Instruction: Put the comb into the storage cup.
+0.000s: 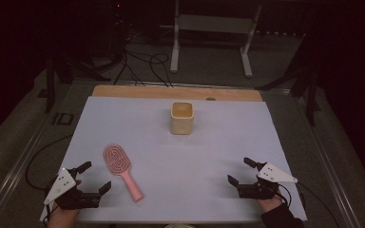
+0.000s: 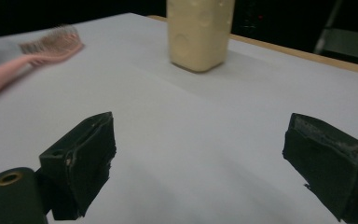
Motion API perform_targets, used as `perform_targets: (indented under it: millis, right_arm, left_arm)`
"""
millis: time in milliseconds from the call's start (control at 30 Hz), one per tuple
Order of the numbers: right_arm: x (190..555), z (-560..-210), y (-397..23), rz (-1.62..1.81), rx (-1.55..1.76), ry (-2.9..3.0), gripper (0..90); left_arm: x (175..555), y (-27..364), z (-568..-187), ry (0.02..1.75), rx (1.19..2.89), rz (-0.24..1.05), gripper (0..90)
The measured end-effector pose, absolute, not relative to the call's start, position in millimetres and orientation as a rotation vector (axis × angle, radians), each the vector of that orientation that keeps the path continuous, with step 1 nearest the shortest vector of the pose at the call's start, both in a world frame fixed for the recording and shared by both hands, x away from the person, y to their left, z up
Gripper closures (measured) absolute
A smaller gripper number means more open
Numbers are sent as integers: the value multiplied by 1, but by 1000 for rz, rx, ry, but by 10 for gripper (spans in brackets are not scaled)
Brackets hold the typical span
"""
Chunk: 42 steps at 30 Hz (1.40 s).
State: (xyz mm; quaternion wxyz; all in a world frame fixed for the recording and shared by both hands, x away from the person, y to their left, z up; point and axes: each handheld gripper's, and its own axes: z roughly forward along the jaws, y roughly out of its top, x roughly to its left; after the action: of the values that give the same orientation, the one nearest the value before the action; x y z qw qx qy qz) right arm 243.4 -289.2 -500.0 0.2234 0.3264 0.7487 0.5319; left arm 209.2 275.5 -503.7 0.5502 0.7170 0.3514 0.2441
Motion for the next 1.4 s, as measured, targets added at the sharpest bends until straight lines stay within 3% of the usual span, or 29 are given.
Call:
perform_targets:
  millis: [900,1400]
  right_arm:
    - [236,-497,-287,1418,882,2063,89]
    - [235,-493,-286,1421,900,2033,89]
  left_arm:
    - [211,269,-495,814,1733,562,1]
    - [222,254,-462,743,1773,476,1]
